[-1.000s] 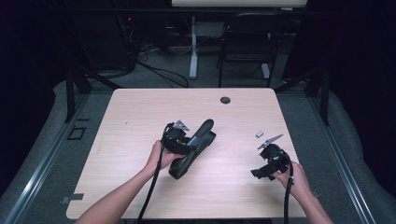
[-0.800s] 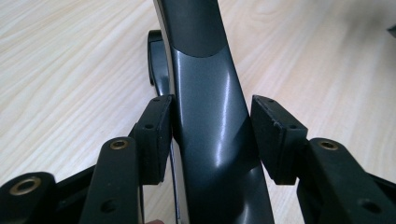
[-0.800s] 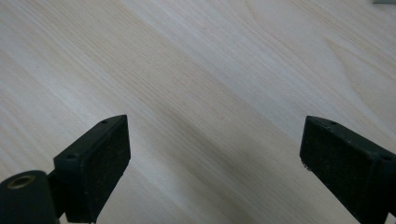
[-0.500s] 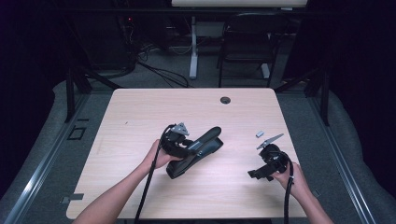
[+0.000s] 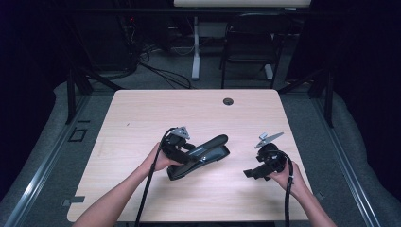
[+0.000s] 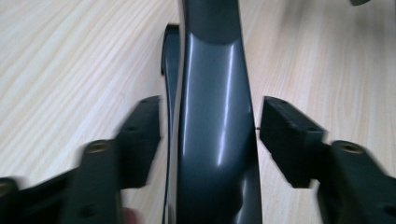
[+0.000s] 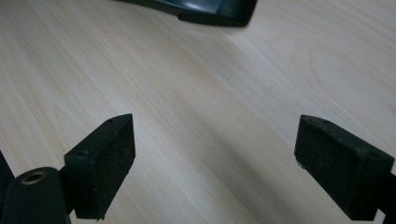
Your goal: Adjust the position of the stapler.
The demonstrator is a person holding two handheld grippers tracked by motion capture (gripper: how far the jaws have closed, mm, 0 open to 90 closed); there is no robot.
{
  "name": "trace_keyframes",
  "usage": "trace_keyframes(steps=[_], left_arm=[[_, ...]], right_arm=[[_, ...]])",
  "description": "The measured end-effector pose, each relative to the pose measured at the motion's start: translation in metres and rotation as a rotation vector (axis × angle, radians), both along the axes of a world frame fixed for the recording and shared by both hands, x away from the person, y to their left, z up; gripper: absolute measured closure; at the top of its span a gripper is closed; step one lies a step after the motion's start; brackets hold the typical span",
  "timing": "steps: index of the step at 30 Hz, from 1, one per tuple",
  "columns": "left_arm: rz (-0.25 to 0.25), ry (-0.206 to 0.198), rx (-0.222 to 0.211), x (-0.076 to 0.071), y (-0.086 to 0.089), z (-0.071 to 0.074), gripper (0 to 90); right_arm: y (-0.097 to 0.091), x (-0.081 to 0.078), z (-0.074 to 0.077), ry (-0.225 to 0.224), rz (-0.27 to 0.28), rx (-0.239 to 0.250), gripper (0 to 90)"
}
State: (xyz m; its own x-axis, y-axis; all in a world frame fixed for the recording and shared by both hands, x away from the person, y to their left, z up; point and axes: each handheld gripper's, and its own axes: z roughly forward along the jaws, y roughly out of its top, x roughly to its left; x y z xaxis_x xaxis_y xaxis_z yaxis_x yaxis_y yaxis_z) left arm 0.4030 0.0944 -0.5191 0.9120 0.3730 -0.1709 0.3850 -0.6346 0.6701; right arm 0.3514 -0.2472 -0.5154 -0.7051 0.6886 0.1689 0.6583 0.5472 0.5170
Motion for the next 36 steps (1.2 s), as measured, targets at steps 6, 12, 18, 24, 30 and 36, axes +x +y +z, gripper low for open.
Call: trace_keyframes(steps=[6, 12, 18, 24, 30, 36], left_arm=[[0.074, 0.009, 0.026, -0.011, 0.016, 0.004, 15.5], [0.114, 0.034, 0.011, -0.021, 0.031, 0.005, 14.6], [0.103, 0.085, 0.018, -0.027, 0.028, -0.006, 9.3], [0.119, 0.066, 0.039, -0.026, 0.024, -0.010, 16.8], [0.122, 0.035, 0.069, -0.026, 0.023, -0.014, 34.0], [0.112, 0.012, 0.086, -0.024, 0.023, -0.018, 43.4]], right_arm=[[0.027, 0.014, 0.006, -0.055, 0.080, -0.003, 13.5], [0.044, 0.032, 0.014, -0.095, 0.113, 0.021, 11.4], [0.063, 0.047, 0.024, -0.161, 0.147, 0.055, 14.4], [0.077, 0.065, 0.027, -0.174, 0.145, 0.095, 15.2], [0.083, 0.071, 0.020, -0.150, 0.147, 0.109, 21.8], [0.085, 0.069, 0.020, -0.173, 0.121, 0.083, 26.8]])
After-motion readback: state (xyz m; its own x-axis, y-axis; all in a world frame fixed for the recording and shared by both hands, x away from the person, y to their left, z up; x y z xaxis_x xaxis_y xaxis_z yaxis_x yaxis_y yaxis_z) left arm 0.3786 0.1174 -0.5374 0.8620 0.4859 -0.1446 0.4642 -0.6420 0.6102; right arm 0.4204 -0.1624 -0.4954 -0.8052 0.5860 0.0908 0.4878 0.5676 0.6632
